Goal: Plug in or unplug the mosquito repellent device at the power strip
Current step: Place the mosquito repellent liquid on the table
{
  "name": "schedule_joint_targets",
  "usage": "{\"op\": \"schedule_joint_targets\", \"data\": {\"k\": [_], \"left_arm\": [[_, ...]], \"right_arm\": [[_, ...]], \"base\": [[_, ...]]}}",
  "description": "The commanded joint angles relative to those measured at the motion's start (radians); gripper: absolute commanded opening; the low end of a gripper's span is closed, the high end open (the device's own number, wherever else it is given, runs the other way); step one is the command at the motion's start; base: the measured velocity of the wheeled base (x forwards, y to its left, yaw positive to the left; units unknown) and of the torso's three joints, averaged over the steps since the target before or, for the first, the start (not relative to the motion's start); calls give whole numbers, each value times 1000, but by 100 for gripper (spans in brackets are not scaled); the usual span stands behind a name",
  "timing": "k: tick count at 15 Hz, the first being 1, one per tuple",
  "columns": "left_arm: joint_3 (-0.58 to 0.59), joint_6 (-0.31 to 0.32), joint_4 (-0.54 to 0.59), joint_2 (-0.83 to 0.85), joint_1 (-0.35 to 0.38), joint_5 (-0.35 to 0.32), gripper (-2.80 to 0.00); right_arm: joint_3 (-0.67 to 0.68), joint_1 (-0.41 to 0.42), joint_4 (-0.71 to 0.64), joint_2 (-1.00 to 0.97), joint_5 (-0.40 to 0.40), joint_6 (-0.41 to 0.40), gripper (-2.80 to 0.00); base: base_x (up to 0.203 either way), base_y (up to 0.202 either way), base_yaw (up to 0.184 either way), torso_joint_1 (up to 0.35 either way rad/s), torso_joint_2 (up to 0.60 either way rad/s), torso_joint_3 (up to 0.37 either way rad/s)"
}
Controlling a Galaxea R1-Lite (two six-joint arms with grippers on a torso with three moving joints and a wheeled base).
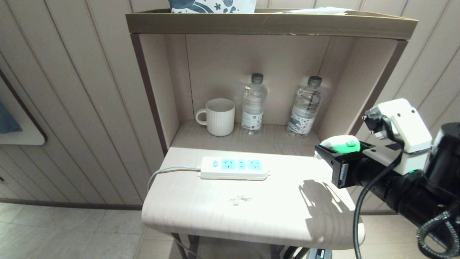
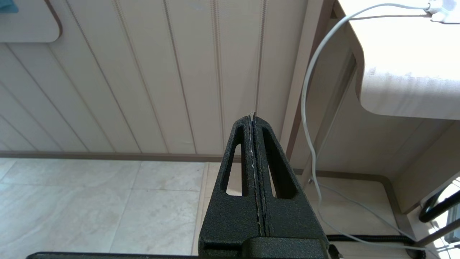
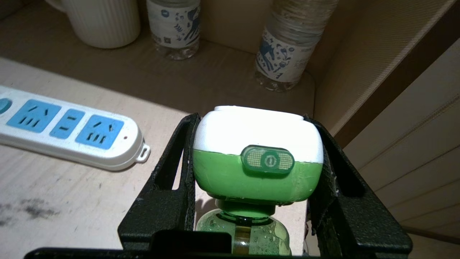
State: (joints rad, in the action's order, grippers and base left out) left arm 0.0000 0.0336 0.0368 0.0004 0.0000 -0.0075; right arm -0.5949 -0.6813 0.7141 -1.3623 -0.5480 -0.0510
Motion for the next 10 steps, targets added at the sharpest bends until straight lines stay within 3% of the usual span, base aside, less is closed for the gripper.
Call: {"op": "schedule_joint_targets", "data": {"k": [1, 7, 10], "left_arm": [[0, 0, 0, 0, 0, 0, -280], [0, 0, 0, 0, 0, 0, -280], [0, 0, 0, 0, 0, 0, -280]], "right_arm": [[52, -9, 187, -70, -42, -7, -280], [142, -24, 624, -344, -177, -88, -280], [150, -24, 697, -419, -182, -105, -280]], "base": [[0, 0, 0, 0, 0, 0], [0, 0, 0, 0, 0, 0], [0, 0, 0, 0, 0, 0]]}}
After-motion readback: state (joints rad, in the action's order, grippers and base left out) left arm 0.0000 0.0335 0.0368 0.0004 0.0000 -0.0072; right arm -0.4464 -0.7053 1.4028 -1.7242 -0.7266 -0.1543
